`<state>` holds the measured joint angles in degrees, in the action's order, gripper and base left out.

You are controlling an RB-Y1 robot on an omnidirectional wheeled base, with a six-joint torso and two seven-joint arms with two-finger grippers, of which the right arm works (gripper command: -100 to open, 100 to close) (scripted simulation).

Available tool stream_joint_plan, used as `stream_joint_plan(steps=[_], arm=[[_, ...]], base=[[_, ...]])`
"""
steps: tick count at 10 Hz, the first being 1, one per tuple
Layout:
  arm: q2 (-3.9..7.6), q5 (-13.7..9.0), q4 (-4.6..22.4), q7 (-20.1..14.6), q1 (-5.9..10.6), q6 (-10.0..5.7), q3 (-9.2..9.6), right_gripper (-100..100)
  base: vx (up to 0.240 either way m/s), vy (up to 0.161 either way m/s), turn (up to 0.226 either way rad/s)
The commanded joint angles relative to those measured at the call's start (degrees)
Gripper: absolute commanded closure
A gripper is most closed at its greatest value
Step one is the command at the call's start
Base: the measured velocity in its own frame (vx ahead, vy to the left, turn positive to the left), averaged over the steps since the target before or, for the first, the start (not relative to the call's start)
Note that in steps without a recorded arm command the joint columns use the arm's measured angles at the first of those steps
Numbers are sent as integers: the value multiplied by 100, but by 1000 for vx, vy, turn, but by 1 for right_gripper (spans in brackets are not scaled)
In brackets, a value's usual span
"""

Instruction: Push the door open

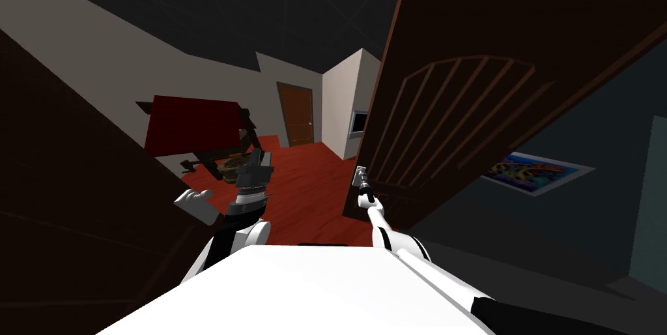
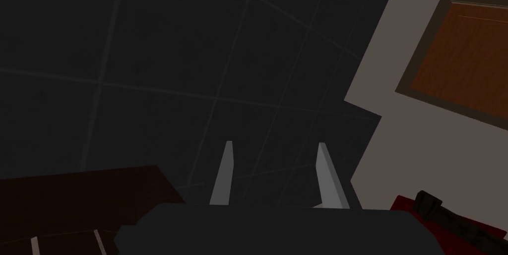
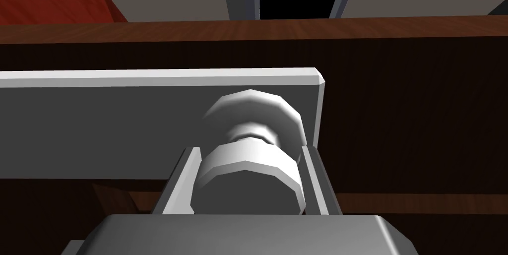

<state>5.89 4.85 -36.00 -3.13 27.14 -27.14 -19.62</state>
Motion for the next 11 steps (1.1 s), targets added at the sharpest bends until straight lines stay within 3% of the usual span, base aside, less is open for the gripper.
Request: stream_joint_plan(steps=[1, 2, 11], arm=[[-30, -22, -79, 93, 0, 33, -76, 100], [-18, -13, -4, 52, 12, 7, -41, 100], [228, -197, -35, 233, -71, 17, -557, 100]], base=[[149, 74, -107], [65, 35, -32], [190, 81, -58]])
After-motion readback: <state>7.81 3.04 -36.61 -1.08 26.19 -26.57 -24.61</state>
